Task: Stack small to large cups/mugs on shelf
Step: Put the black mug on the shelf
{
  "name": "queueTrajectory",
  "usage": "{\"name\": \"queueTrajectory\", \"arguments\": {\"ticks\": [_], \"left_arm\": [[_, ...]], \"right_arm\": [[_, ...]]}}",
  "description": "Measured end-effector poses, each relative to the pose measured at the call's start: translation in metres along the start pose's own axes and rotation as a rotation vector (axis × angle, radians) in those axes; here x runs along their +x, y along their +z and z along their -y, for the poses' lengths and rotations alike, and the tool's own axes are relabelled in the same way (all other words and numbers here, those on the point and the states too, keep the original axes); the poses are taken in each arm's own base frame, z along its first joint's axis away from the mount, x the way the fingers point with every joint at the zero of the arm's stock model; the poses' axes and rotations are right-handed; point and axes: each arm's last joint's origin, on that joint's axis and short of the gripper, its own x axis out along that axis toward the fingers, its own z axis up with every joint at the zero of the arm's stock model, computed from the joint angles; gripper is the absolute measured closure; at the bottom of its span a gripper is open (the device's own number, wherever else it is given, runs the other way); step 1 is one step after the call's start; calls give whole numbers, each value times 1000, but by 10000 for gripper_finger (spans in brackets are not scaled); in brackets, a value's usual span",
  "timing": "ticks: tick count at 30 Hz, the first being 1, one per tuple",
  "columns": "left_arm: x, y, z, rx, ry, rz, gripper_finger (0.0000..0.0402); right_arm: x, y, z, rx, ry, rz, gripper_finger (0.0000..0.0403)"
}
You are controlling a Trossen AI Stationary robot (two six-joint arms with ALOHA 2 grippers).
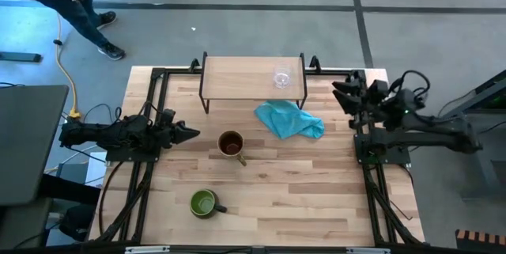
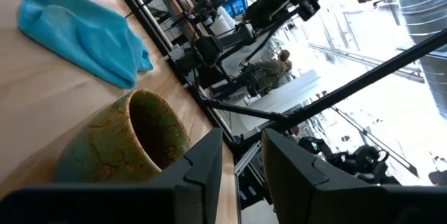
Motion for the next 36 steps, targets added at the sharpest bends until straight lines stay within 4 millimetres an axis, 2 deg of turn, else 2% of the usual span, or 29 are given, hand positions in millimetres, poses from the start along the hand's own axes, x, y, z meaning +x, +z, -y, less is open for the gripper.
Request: {"name": "queueTrajectory", "arguments": {"ticks": [5,14,20,25,36], "left_arm": [[0,1,0,7,9,19,311],[0,0,0,0,5,13,311],[-1,-3,6,-23,-133,-147,311],[-2,-6,8,-94,-191,-270,311],[-3,-10,11,-175,-246,-417,311]], "right_arm": [[-3,-18,-2,25,-32,59,275],[9,-42,-11,66,13,-46,275],[16,-58,-19,140,79,-115,275],[18,-63,-21,212,140,-156,275],[18,-63,-22,243,153,-158,275]]}}
